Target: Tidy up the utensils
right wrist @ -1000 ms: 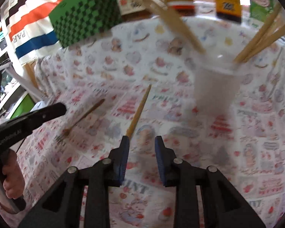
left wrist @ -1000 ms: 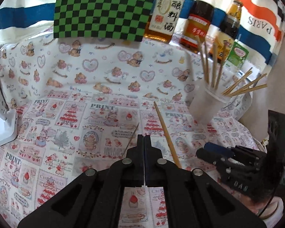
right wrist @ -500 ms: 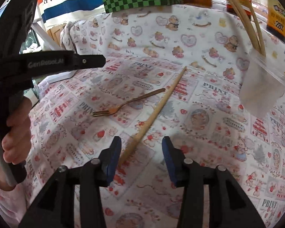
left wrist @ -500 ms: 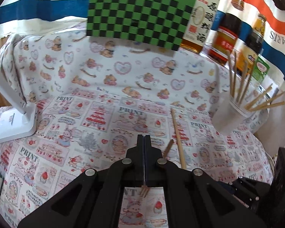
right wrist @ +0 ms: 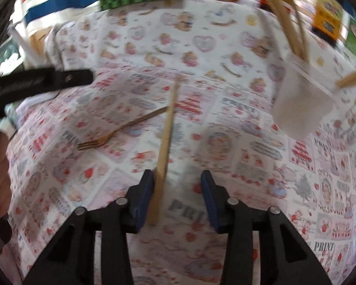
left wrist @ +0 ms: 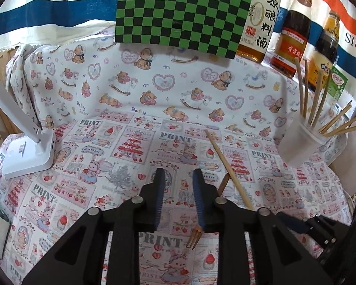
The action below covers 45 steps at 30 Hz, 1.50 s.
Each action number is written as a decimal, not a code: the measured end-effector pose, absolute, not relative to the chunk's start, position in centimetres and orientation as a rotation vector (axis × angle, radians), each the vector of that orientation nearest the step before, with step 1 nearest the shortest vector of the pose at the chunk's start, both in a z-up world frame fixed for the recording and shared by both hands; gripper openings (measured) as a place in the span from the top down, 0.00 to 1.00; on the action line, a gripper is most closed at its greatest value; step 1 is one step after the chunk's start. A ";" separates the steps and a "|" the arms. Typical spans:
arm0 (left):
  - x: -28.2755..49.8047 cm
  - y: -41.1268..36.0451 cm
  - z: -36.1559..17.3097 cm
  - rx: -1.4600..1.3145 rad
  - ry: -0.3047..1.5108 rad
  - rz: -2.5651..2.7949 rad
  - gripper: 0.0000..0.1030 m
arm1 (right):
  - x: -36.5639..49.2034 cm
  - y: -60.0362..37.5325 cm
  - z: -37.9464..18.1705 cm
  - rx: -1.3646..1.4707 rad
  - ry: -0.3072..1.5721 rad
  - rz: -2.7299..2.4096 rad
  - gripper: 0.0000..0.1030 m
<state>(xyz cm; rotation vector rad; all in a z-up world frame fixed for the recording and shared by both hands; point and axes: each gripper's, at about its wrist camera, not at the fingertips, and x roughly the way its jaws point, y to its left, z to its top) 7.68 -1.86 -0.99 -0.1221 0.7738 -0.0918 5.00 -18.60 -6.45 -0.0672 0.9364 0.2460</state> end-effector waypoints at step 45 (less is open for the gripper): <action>7.4 -6.6 -3.0 -0.034 0.861 -0.333 0.98 | 0.4 -25.7 2.2 0.248 0.503 0.246 0.93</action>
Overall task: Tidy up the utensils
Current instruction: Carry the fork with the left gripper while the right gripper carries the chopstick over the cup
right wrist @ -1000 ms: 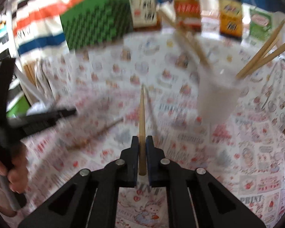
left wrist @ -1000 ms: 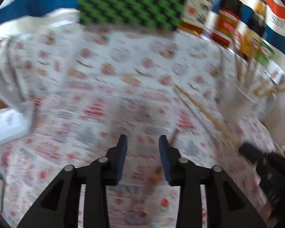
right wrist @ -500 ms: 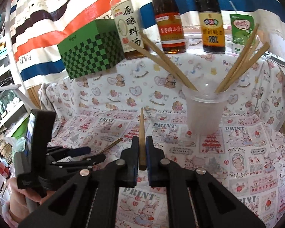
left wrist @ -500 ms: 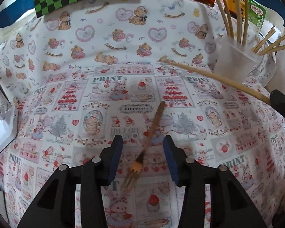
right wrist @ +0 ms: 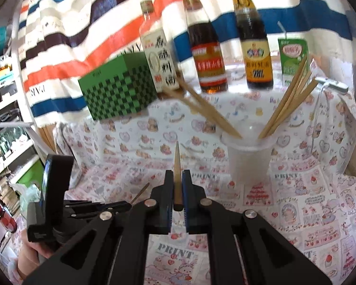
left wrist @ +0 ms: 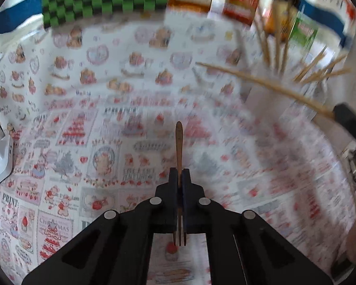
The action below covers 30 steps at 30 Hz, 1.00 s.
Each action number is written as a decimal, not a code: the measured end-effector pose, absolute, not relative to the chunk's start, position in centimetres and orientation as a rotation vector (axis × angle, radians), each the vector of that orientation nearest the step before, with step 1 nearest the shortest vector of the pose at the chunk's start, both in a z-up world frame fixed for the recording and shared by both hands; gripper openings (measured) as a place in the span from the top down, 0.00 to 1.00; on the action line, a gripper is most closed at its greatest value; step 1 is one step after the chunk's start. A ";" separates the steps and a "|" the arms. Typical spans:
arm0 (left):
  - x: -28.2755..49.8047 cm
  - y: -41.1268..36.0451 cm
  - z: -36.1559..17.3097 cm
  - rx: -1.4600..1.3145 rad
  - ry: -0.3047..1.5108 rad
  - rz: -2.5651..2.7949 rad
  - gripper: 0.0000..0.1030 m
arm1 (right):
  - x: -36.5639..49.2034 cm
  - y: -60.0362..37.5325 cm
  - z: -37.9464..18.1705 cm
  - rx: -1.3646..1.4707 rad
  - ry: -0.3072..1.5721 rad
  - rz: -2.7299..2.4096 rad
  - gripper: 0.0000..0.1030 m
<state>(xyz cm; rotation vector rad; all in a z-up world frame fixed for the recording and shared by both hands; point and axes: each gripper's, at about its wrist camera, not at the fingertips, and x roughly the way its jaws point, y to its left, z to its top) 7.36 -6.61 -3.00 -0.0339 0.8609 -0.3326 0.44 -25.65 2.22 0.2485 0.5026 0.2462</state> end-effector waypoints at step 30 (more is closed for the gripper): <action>7.2 -5.4 -2.0 -0.094 0.878 -0.337 0.98 | -3.1 -30.8 12.7 0.150 0.424 0.113 0.94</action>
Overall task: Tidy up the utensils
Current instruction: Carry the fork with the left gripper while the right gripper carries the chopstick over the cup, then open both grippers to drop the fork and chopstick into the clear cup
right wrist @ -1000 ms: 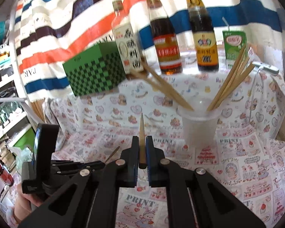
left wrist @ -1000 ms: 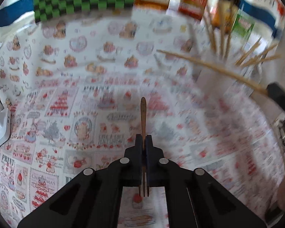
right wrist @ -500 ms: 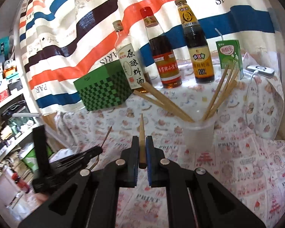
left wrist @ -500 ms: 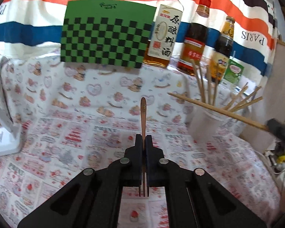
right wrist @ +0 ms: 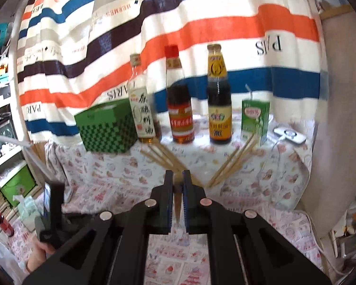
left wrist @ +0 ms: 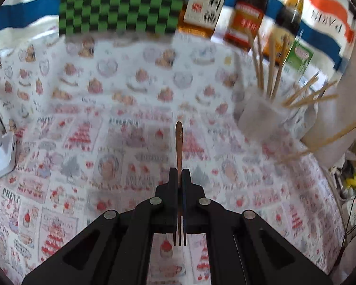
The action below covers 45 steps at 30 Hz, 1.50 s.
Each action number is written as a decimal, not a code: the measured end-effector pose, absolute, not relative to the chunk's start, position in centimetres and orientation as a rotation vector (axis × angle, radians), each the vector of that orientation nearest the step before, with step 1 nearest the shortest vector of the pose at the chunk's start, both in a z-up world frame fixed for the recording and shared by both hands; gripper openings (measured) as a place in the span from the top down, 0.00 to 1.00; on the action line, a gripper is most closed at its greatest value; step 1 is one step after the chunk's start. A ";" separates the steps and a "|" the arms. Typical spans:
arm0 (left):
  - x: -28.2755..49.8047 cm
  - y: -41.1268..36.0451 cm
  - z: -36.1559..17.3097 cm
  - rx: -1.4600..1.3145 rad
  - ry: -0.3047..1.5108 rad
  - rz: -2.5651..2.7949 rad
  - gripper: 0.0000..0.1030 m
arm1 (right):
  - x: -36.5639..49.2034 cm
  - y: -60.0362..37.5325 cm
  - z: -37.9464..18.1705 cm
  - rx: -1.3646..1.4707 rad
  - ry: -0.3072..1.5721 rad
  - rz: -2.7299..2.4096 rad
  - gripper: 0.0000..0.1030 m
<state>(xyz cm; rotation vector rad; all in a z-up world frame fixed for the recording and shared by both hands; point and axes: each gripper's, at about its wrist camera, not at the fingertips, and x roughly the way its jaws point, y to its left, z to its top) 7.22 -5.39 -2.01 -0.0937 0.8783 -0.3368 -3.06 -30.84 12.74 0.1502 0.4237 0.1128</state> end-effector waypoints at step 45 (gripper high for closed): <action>14.5 -21.7 7.8 0.100 1.039 -0.618 0.98 | 8.3 -36.5 13.9 0.273 0.400 0.003 0.94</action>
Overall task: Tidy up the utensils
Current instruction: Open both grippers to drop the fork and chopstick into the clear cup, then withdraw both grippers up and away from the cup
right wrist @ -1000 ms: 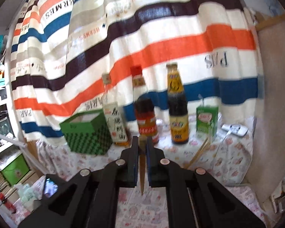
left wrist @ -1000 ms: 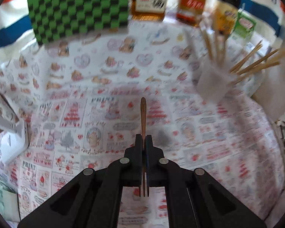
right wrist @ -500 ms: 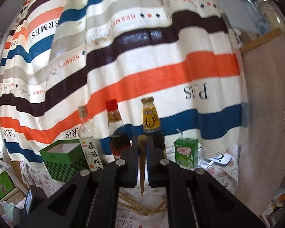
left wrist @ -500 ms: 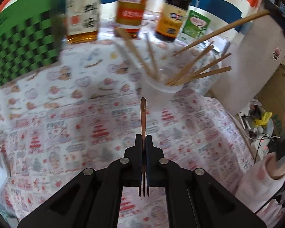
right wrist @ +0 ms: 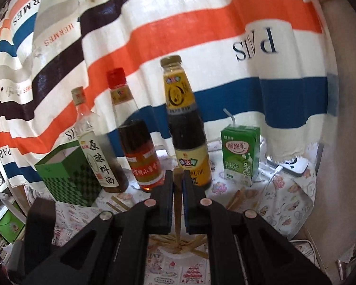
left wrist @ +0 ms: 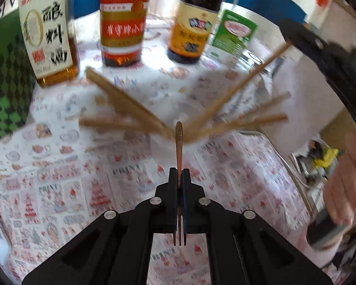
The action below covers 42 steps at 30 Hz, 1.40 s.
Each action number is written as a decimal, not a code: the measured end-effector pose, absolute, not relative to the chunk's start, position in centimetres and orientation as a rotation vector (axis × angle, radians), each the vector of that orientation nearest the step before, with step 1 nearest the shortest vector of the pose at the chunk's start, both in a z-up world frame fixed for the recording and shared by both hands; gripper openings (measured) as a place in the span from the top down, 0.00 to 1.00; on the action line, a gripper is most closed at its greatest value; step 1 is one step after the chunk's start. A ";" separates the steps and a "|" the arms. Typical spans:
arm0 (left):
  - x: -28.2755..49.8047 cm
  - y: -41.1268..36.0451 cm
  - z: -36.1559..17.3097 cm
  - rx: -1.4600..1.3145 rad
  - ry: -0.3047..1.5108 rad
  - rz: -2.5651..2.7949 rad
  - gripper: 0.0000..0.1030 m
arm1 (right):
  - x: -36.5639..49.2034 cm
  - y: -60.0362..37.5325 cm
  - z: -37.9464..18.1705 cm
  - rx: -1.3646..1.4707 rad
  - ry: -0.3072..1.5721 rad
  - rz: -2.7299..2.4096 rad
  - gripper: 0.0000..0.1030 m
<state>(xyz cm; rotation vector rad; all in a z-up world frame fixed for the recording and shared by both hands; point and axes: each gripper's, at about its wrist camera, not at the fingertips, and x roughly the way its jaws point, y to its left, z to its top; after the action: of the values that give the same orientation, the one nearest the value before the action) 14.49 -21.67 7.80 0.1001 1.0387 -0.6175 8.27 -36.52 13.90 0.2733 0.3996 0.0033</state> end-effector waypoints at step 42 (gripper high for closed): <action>13.6 -19.3 10.2 0.085 0.495 -0.560 0.44 | 7.7 -38.1 14.9 0.316 0.426 0.048 0.39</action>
<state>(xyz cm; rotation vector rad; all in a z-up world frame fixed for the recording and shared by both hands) 13.59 -19.30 10.24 0.0853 0.4952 -0.5600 7.69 -38.11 14.89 0.3156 0.4261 0.0475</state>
